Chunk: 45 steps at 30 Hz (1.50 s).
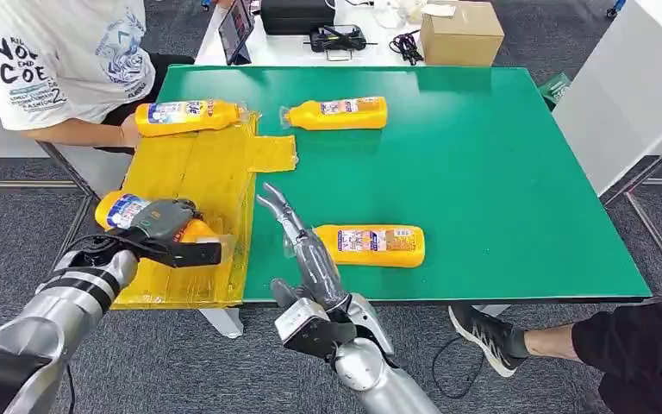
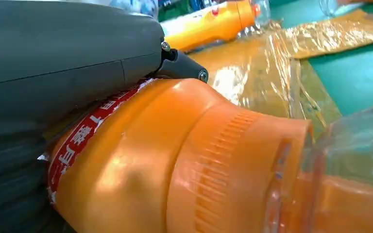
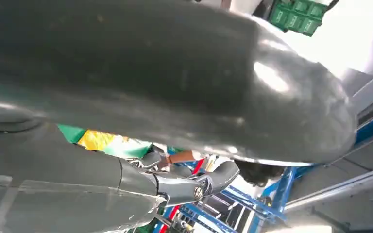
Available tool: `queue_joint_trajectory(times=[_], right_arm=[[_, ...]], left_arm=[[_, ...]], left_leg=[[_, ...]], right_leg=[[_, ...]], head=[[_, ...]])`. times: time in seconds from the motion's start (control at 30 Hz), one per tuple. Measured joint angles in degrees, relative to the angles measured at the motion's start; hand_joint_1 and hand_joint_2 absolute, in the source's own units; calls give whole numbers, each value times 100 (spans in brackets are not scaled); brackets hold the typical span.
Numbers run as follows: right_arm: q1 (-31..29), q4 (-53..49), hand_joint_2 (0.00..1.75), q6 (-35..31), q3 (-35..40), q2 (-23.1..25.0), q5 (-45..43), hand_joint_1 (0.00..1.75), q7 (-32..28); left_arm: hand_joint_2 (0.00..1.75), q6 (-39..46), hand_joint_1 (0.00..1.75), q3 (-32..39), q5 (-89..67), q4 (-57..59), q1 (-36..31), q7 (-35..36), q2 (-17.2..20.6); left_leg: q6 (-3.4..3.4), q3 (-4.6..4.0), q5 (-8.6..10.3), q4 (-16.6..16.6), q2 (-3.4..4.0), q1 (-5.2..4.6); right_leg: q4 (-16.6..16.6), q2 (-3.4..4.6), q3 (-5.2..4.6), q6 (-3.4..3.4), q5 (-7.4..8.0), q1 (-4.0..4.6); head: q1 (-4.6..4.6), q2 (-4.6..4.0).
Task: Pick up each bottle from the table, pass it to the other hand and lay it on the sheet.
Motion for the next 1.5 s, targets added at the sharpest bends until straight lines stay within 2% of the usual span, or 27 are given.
queue_joint_trajectory(times=[0.2, 0.23, 0.27, 0.3, 0.33, 0.37, 0.4, 0.47, 0.5, 0.53, 0.57, 1.0, 1.5], right_arm=[[-18, 52, 0, 13, 2, -2, -7, 0, 0], [-19, 57, 0, 13, 2, -2, -7, 0, 0], [-20, 59, 0, 15, 2, 0, -9, 0, 0], [-20, 65, 0, 17, 2, 0, -9, 0, 0], [-20, 66, 0, 17, 4, 0, -9, 0, 0], [-21, 70, 0, 17, 7, 0, -9, 0, 0], [-23, 74, 0, 17, 9, 0, -7, 0, 0], [-29, 92, 0, 26, 13, 0, 0, 0, 0], [-31, 98, 0, 37, 18, 0, 2, 0, 0], [-35, 107, 0, 46, 24, 0, 2, 0, 0], [-46, 118, 0, 50, 37, 0, 4, 0, 0], [-157, 299, 0, 125, 133, 13, -87, 0, -4], [-193, 437, 0, 140, 151, 33, -120, 0, -9]], left_arm=[[175, -7, 175, -48, 9, 33, 44, 0, 0], [175, -13, 169, -50, 15, 42, 46, 0, 0], [175, -48, 157, -50, 48, 55, 47, 0, 0], [175, -96, 115, -50, 111, 63, 53, -13, 0], [175, -151, 93, -50, 184, 66, 60, -31, 0], [175, -204, 56, -50, 249, 70, 68, -53, 0], [175, -263, 26, -50, 319, 70, 75, -79, 0], [175, -421, 26, -50, 471, 70, 72, -122, -2], [175, -508, 3, -50, 553, 70, 72, -147, -2], [175, -612, 0, -48, 654, 70, 72, -188, -2], [0, -684, 0, -48, 719, 70, 72, -214, -2], [0, -1963, 0, 149, 2114, 33, 118, -756, 33], [0, -1652, 0, 352, 2699, -190, 376, -704, -17]], left_leg=[[0, 0, 0, 0, 0, 0], [0, 0, 0, 0, 0, 0], [0, 0, 0, 0, 0, 0], [0, 0, 0, 0, 0, 0], [0, 0, 0, 0, 0, 0], [0, 0, 0, 0, 0, 0], [0, 0, 0, 0, 0, 0], [0, 1, 0, 0, 0, 0], [0, 1, 0, 0, 0, 0], [0, 1, 0, 0, 0, 0], [0, 1, 0, 0, 0, 0], [0, 5, 0, 0, -4, 0], [0, 8, 0, 0, -5, 0]], right_leg=[[0, 0, 0, 0, 0, 0], [0, 0, 0, 0, 0, 0], [0, 0, 0, 0, 0, 0], [0, 0, 0, 0, 0, 0], [0, 0, 0, 0, 0, 0], [0, 0, 0, 0, 0, 0], [0, 0, 0, 0, 0, 0], [0, 0, 1, 0, 0, -1], [0, 0, 1, 0, 0, -1], [0, 0, 1, 0, 0, 0], [0, 0, 1, 0, 0, 0], [2, -1, 8, 0, 0, 0], [1, -1, 9, 0, 0, -1]], head=[[0, 0], [0, 0], [0, 0], [-2, 0], [-2, 0], [0, 0], [-2, 0], [-2, 0], [0, 0], [0, 0], [0, 0], [-2, 0], [-2, 0]])
